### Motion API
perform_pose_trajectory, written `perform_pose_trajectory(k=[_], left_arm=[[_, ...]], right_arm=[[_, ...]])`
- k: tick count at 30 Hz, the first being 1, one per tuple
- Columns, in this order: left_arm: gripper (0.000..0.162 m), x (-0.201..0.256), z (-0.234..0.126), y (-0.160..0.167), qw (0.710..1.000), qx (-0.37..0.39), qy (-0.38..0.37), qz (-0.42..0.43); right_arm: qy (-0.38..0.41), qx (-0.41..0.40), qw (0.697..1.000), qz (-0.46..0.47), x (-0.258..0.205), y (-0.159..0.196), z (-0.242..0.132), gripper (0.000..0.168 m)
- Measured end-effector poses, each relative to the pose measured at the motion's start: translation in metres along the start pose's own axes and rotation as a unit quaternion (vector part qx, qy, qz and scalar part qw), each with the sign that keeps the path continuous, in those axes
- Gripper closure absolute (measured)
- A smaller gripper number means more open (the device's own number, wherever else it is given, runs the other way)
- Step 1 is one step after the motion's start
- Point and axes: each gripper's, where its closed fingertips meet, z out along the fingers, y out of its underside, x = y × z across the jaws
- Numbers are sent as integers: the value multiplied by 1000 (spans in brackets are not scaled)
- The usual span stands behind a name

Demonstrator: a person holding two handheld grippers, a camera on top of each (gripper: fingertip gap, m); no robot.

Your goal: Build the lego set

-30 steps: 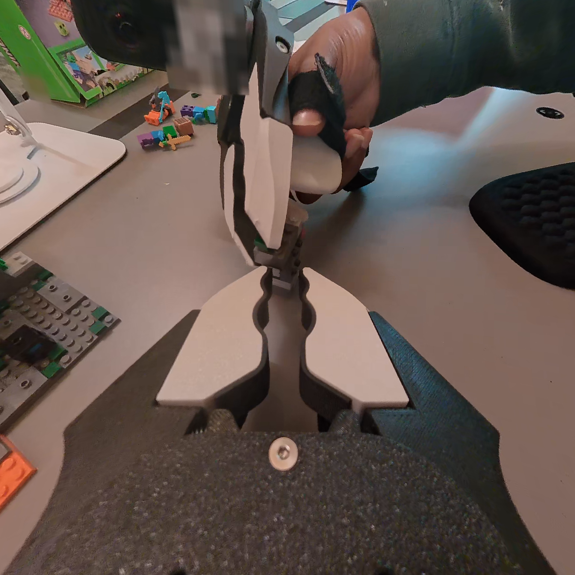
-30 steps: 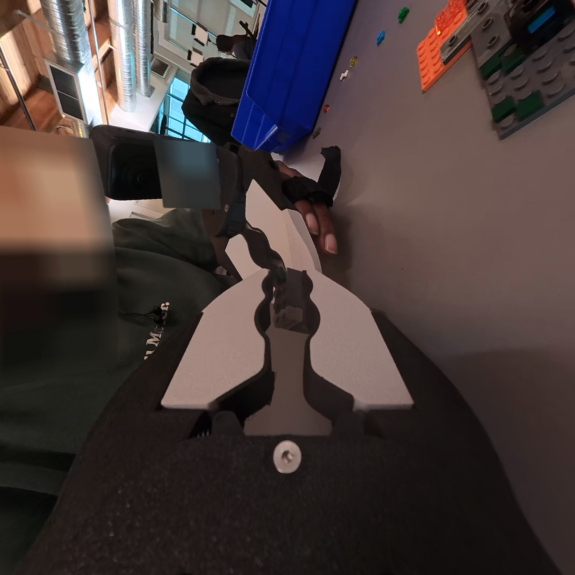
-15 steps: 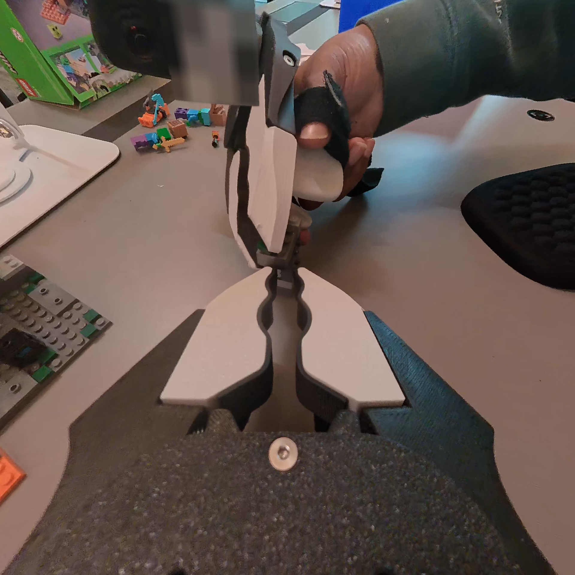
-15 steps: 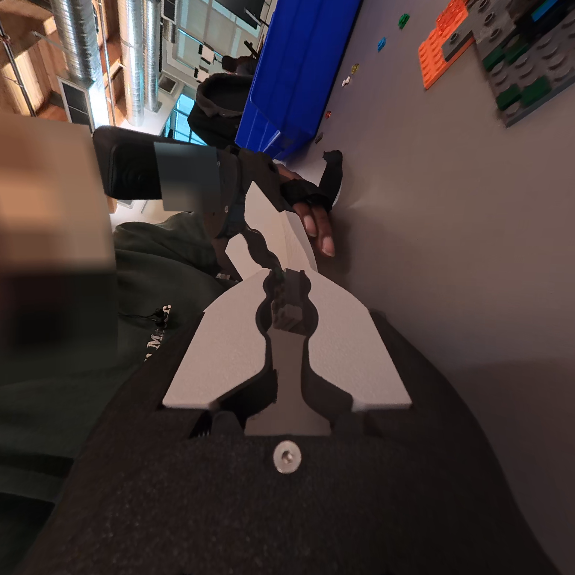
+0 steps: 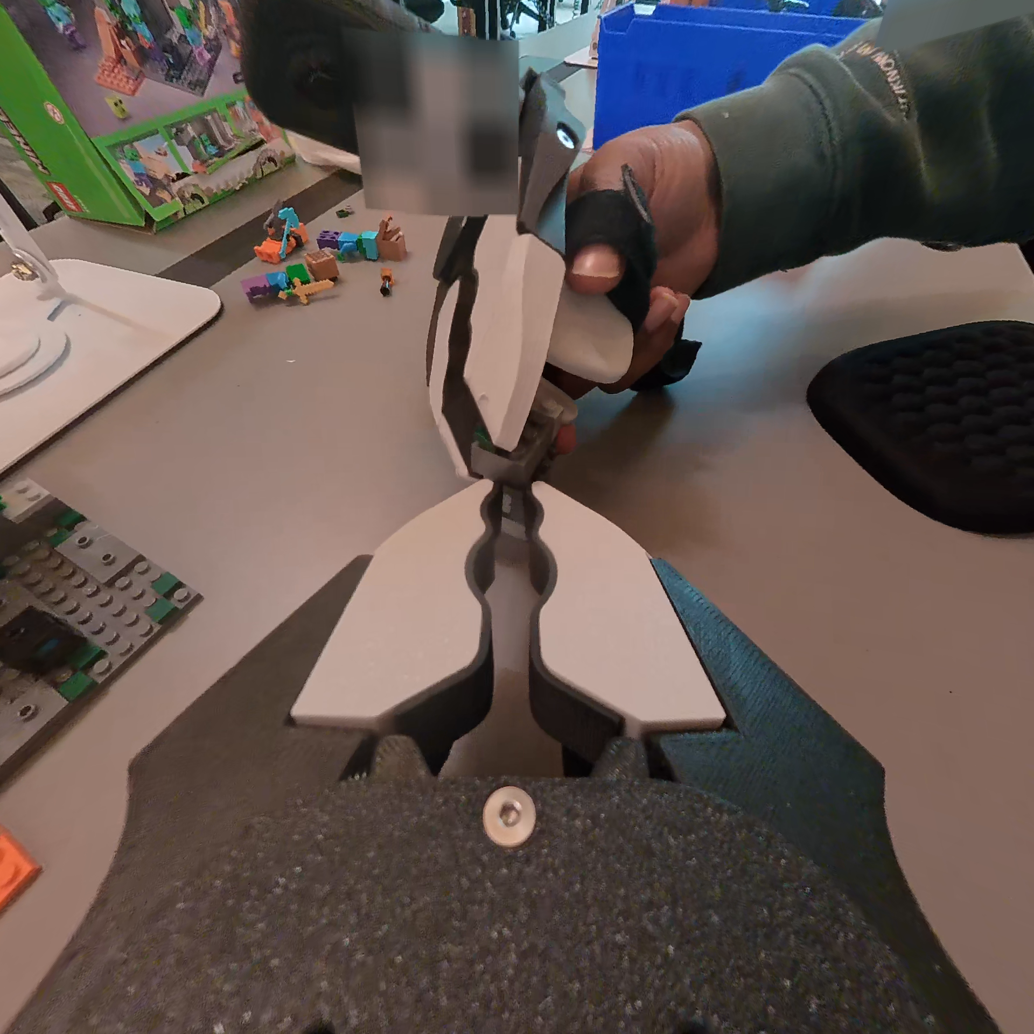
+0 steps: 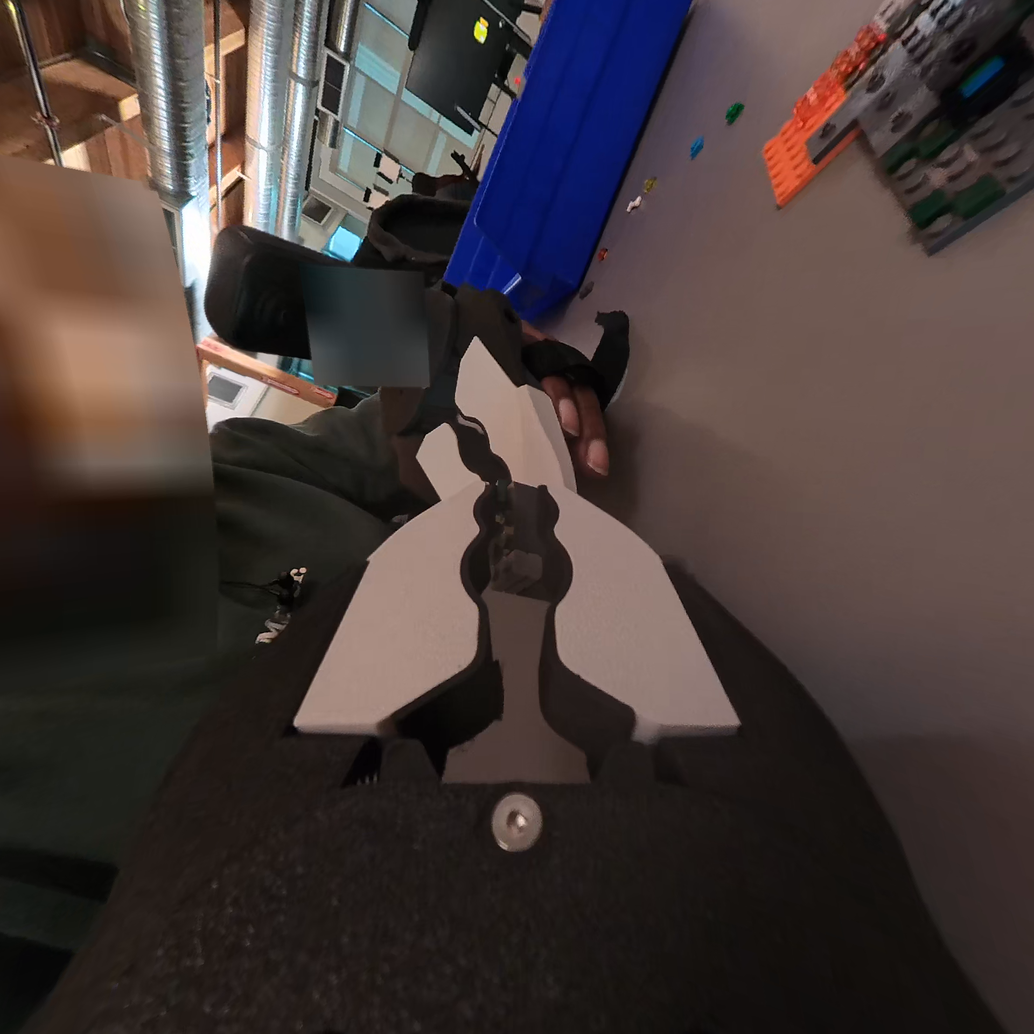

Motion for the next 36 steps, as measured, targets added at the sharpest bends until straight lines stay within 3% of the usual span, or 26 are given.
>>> perform_pose_trajectory(k=[7, 15, 21, 26, 28, 31, 36], left_arm=[[145, 4, -5, -7, 999, 26, 24, -35], [134, 14, -20, -36, 984, 116, 86, -103], [130, 16, -19, -39, 988, 118, 63, -81], [127, 20, -12, -27, 986, 84, 80, -120], [123, 27, -14, -34, 968, 105, 142, -178], [123, 31, -28, -49, 915, 160, 247, -277], [129, 36, -48, -65, 889, 216, 308, -262]], right_arm=[[36, 47, 990, -125, -16, -9, -5, 155], [111, 119, 918, -361, -39, -13, -5, 154], [135, 169, 873, -437, -51, -14, -2, 154], [152, 182, 847, -476, -58, -15, 4, 155], [144, 181, 844, -484, -62, -13, 8, 155], [124, 187, 838, -497, -74, -11, 12, 154], [98, 192, 828, -518, -93, -9, 14, 154]])
